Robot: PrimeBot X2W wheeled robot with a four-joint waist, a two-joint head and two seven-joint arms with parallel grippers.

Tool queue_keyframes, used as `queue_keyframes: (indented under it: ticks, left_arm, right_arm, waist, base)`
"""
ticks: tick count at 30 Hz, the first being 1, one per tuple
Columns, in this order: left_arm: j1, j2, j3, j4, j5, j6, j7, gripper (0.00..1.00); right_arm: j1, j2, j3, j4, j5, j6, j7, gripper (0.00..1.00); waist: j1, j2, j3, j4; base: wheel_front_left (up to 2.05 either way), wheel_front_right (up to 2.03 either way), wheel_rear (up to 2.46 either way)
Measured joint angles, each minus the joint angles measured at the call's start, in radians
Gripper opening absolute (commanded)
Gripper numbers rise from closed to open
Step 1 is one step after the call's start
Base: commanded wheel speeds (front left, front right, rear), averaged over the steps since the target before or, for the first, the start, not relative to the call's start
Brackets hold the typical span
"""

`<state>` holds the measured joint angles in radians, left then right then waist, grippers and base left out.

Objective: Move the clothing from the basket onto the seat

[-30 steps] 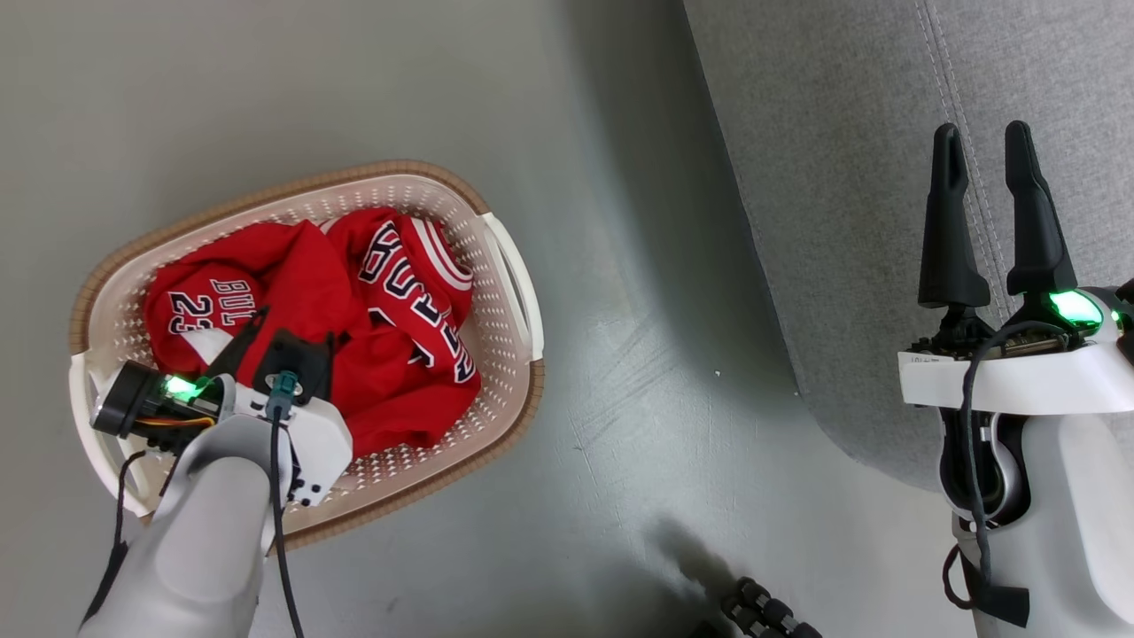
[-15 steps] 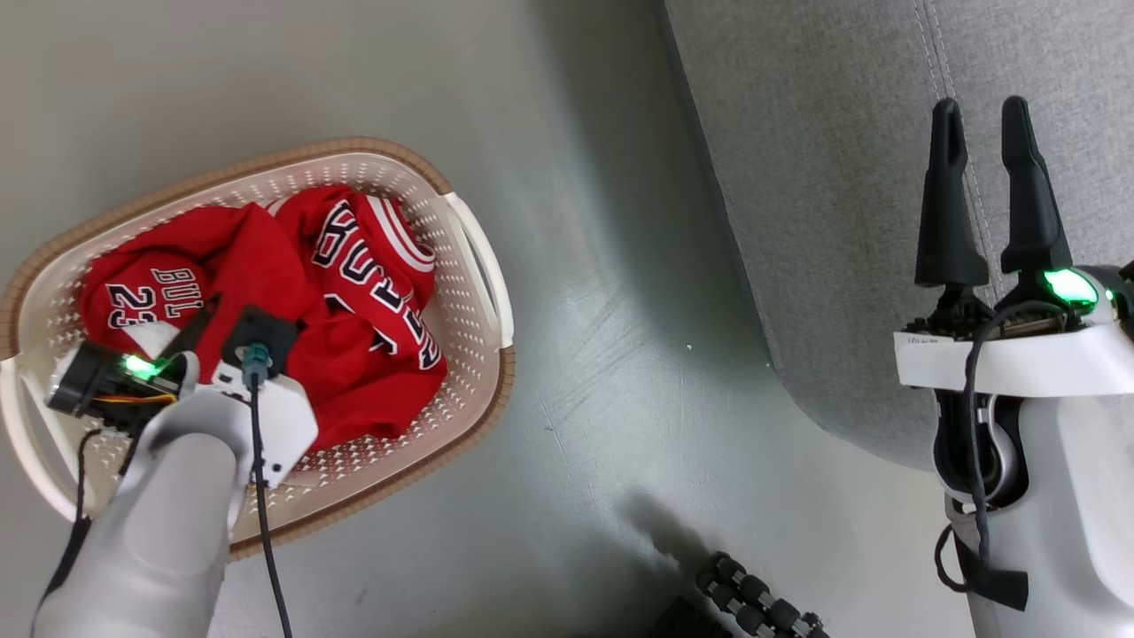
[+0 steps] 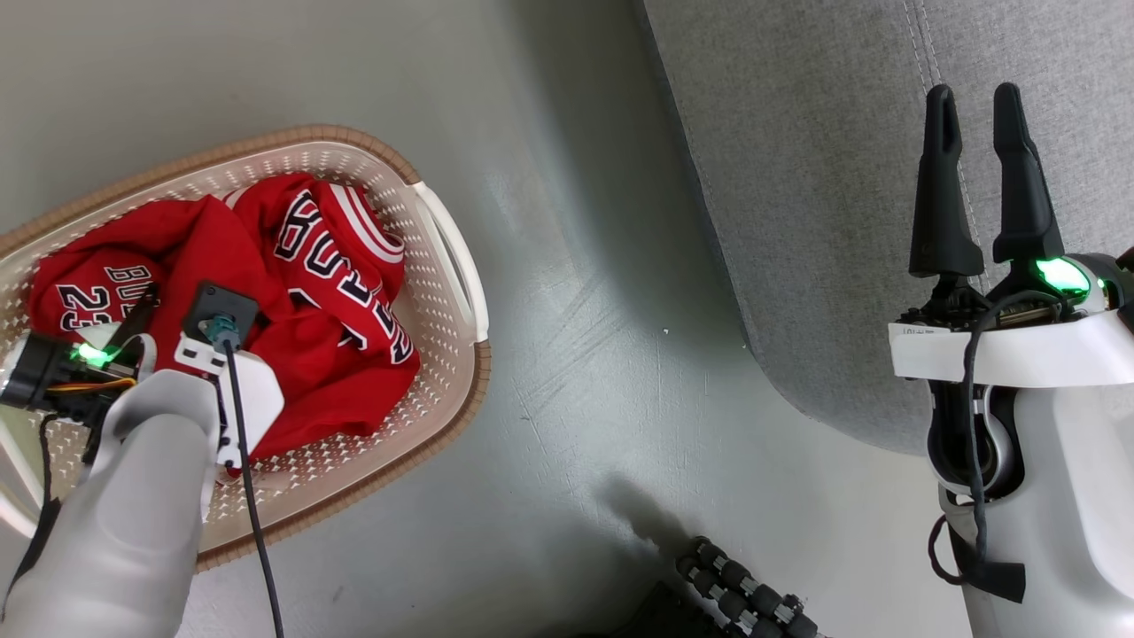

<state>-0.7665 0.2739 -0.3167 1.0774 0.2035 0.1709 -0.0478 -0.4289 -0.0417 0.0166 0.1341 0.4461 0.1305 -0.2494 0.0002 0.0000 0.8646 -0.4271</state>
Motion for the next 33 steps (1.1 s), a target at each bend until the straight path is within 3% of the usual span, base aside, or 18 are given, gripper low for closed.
queue_keyframes:
  ticks: [8, 9, 10, 12, 24, 33]
  left_arm:
    - [-0.018, 0.004, 0.000, 0.020, 0.005, 0.014, 0.019, 0.99]
    - [-0.018, 0.001, -0.001, 0.022, 0.005, 0.014, 0.019, 0.79]
    - [-0.018, -0.002, -0.003, 0.023, 0.005, 0.014, 0.019, 0.46]
    - [-0.018, -0.010, -0.008, 0.025, 0.005, 0.014, 0.019, 0.00]
    - [-0.019, -0.045, -0.032, 0.020, 0.019, 0.014, -0.025, 0.00]
    - [-0.019, -0.034, -0.028, 0.018, 0.010, 0.013, -0.073, 0.00]
  right_arm:
    - [-0.005, 0.000, 0.007, 0.001, 0.004, 0.000, 0.000, 1.00]
    - [-0.006, 0.000, 0.007, 0.001, 0.004, 0.000, 0.000, 1.00]
    - [-0.007, 0.000, 0.007, 0.001, 0.005, 0.000, 0.000, 1.00]
    - [-0.007, 0.000, 0.007, 0.002, 0.011, 0.000, 0.000, 1.00]
    - [-0.027, 0.001, -0.001, 0.010, 0.020, 0.000, 0.000, 1.00]
    - [-0.027, 0.001, -0.005, 0.033, 0.020, 0.000, 0.000, 1.00]
  waist:
    - [0.0000, 0.0000, 0.016, -0.009]
    - [0.0000, 0.0000, 0.018, -0.010]
    - [0.0000, 0.0000, 0.019, -0.010]
    - [0.0000, 0.0000, 0.020, -0.011]
    - [0.0000, 0.0000, 0.001, -0.001]
    - [-0.0001, 0.0000, -0.033, 0.019]
  base:
    - [0.00, 0.00, 0.00]
    - [0.00, 0.00, 0.00]
    - [0.00, 0.00, 0.00]
    - [0.00, 0.00, 0.00]
    - [0.00, 0.00, 0.00]
    - [0.00, 0.00, 0.00]
